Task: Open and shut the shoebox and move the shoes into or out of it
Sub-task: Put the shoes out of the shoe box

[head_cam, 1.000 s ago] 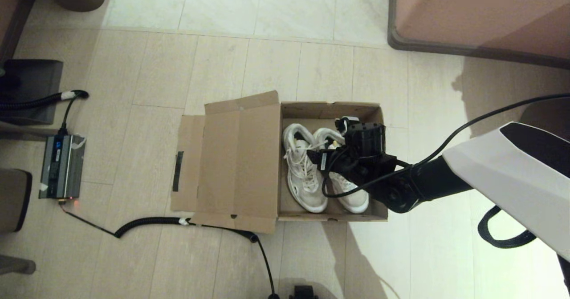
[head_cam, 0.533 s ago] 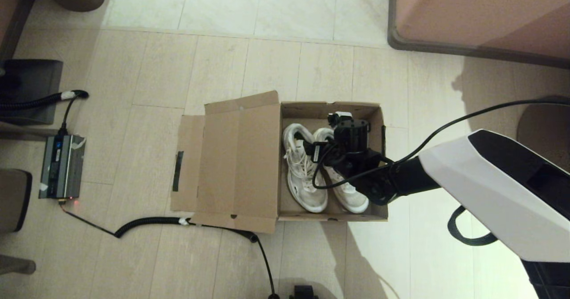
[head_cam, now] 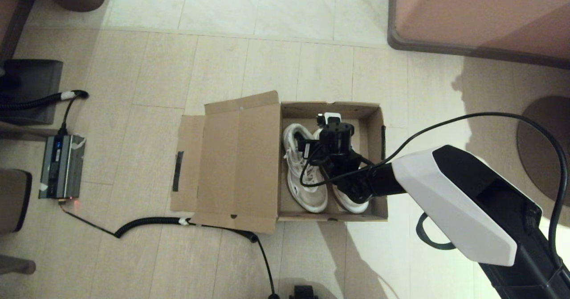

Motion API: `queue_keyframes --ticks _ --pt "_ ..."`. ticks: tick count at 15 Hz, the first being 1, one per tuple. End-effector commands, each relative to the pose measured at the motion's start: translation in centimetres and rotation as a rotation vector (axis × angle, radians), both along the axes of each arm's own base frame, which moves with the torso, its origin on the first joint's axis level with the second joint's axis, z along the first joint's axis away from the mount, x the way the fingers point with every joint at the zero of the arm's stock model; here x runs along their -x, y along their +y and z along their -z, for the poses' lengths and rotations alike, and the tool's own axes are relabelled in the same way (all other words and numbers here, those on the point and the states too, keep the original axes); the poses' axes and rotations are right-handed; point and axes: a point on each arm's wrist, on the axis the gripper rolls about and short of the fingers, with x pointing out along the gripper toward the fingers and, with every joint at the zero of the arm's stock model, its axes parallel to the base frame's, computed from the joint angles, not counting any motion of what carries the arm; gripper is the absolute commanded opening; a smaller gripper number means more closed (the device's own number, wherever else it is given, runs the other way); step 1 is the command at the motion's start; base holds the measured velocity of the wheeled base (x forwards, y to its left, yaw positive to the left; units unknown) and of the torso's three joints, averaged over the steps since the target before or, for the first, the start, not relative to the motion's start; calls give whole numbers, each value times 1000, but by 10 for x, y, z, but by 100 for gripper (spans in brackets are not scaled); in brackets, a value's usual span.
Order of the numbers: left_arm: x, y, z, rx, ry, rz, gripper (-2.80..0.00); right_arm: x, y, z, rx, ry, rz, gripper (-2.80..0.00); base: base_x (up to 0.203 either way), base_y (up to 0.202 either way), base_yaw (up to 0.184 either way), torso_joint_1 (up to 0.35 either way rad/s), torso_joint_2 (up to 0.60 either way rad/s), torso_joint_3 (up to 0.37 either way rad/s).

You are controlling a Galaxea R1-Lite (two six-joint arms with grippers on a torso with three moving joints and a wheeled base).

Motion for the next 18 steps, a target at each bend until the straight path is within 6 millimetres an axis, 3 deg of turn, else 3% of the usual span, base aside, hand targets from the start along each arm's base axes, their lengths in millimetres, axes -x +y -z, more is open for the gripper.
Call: queue_keyframes --ticks 1,8,9,16,18 --pt "-1 0 2 0 8 0 -280 -7 4 13 3 2 12 0 0 0 0 0 0 0" --pt "-1 0 2 0 8 0 -280 -18 6 25 33 32 22 0 0 0 0 0 0 0" --pt "-1 0 2 0 8 0 -280 -18 7 28 41 35 20 -280 0 0 0 0 0 0" --pt "-1 0 2 0 8 0 -280 -27 -8 31 36 34 55 -280 0 0 0 0 0 0" --pt "-1 0 2 0 8 0 -280 -27 -11 21 26 18 62 -280 0 0 0 0 0 0"
